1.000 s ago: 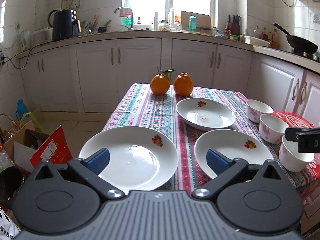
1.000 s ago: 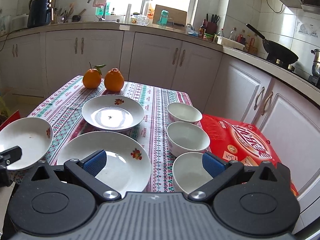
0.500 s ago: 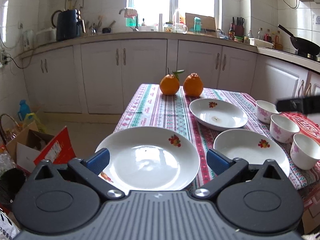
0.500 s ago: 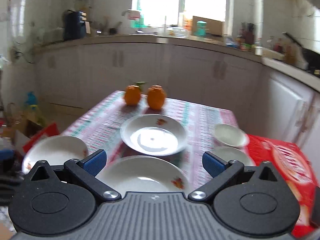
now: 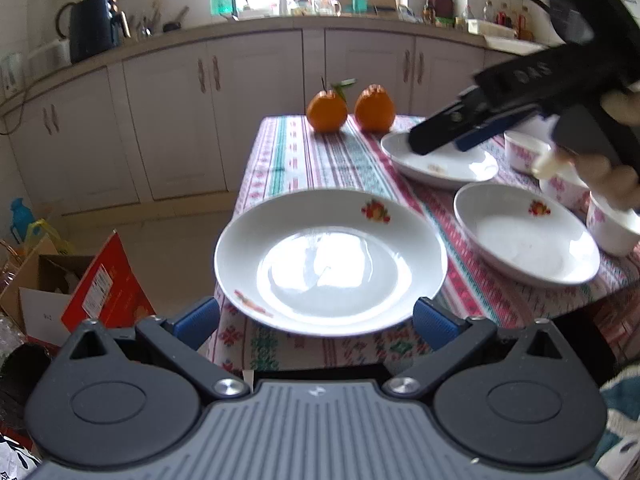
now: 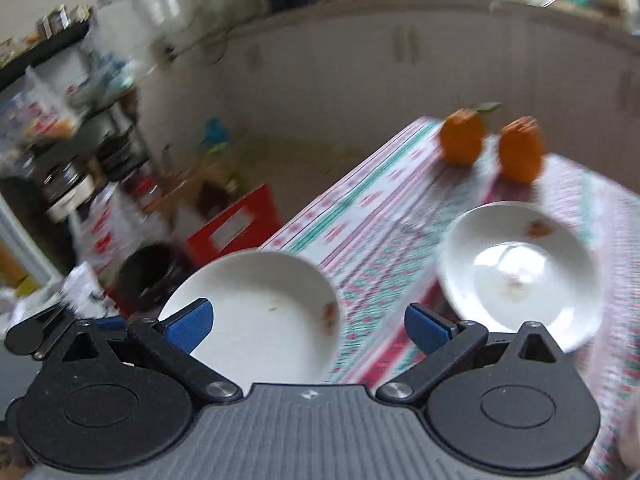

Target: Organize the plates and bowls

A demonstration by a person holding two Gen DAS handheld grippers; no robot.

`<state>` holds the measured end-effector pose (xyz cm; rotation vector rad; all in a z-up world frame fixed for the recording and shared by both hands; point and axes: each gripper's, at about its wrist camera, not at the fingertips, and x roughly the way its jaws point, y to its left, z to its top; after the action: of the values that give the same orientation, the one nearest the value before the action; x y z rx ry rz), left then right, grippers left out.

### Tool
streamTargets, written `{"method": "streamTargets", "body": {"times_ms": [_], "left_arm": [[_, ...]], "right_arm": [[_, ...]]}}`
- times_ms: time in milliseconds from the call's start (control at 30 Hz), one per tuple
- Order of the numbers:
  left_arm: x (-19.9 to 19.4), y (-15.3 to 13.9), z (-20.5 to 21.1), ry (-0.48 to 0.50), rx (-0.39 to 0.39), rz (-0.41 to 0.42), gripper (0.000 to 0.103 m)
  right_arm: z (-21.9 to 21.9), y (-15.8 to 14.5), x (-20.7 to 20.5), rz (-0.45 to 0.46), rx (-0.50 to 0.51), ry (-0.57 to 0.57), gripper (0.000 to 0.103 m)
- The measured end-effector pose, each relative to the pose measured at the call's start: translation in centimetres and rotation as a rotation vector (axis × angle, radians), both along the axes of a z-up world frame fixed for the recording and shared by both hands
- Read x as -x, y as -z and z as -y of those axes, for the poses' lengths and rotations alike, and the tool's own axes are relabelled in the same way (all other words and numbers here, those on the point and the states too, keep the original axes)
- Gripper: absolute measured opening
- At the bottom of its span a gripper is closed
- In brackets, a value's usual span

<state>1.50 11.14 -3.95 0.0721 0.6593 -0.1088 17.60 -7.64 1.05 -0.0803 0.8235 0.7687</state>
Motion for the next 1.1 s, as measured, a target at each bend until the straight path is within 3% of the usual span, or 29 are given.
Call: {"method": "streamTargets", "body": {"times_ms": [367,867,1100], "left_arm": [[-2.2,2.1,-1.2,0.110,0.001,-0.076,0.102],[-3.2,2.7,-1.8,0.176,0.029,-0.113,0.102],[-3.5,2.6,-2.1,0.191,0.032,-0.126,0.102]], "right_arm": [[-3.4,4.0,-6.7,-0.218,0.035,-0.105,0.100],[-5.5,6.2,-9.3,-0.322,0.037,-0.201,0.066],[-5.7,6.4,-9.6,-0.339,0.030,-0.211,0.066]]}}
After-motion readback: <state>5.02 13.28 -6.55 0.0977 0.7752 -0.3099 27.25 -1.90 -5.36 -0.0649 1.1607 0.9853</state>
